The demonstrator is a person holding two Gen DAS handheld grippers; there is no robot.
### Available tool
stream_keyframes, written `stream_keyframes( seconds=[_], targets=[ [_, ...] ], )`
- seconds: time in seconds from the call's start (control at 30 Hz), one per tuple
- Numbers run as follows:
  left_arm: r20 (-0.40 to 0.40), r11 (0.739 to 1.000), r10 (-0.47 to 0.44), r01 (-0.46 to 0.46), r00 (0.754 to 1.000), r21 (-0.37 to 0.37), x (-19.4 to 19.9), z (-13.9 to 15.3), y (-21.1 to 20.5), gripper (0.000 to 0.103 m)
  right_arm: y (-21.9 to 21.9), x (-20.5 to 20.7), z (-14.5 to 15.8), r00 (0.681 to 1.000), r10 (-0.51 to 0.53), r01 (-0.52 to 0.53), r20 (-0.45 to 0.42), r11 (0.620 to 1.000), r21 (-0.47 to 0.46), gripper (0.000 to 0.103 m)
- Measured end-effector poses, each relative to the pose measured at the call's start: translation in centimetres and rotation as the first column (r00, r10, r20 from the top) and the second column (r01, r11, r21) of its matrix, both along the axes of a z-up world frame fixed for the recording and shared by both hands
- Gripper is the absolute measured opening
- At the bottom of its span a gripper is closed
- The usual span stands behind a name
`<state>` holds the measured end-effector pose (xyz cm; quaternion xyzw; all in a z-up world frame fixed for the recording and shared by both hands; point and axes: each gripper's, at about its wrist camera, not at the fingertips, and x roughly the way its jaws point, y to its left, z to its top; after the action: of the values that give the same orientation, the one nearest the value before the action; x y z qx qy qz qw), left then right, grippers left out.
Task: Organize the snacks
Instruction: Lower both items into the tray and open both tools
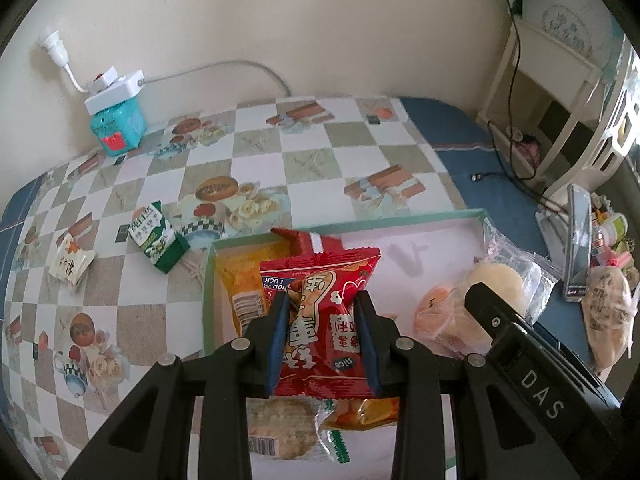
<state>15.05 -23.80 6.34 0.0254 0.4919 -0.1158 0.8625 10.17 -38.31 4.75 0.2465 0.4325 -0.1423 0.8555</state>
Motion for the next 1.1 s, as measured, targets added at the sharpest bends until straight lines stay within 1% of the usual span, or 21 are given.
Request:
stream_keyframes(
  seconds=[0.1, 0.43, 0.5, 0.57, 0.63, 0.87, 1.0, 1.1],
  targets=[
    [-0.004, 1.000, 0.000, 0.000, 1.000, 0.006, 0.0, -0.1, 0.1, 0.035, -0.1, 0.0, -0.4, 1.000, 0.002, -0.002, -0.006, 1.000, 0.017, 0.056],
    [-0.012, 1.000, -0.001, 0.001, 1.000, 0.002, 0.1, 0.1, 0.3, 0.035, 0.3, 0.2, -0.1, 1.000, 0.019, -0.019, -0.015, 1.000, 0.001, 0.058],
    [-0.012, 1.000, 0.000, 0.000, 1.000, 0.003, 0.1, 0.2, 0.4, 0.038, 0.3, 0.2, 0.0, 1.000, 0.023, -0.023, -0.015, 1.000, 0.010, 0.058],
    [-0.010, 1.000, 0.009, -0.009, 1.000, 0.002, 0.1, 0.5, 0.7, 0.047, 0.3, 0.2, 0.0, 1.000, 0.021, -0.021, -0.017, 1.000, 0.009, 0.057],
    [-0.007, 1.000, 0.014, -0.014, 1.000, -0.011, 0.1, 0.9, 1.1, 0.050, 0.2, 0.1, 0.2, 1.000, 0.022, -0.021, -0.016, 1.000, 0.006, 0.058],
    [0.013, 0.999, 0.036, -0.036, 0.999, -0.026, 0.0, 2.2, 2.2, 0.056, 0.6, 0.1, 0.8, 0.999, 0.042, -0.042, -0.003, 0.999, 0.013, 0.064],
    [0.017, 0.998, 0.053, -0.052, 0.998, -0.032, 0.1, 2.6, 3.0, 0.058, 0.7, 0.0, 1.1, 0.999, 0.050, -0.050, 0.009, 0.998, 0.030, 0.070],
    [0.018, 0.997, 0.072, -0.072, 0.997, -0.036, 0.1, 2.8, 3.6, 0.060, 0.9, 0.1, 1.2, 0.999, 0.054, -0.054, 0.004, 0.998, 0.017, 0.072]
  ],
)
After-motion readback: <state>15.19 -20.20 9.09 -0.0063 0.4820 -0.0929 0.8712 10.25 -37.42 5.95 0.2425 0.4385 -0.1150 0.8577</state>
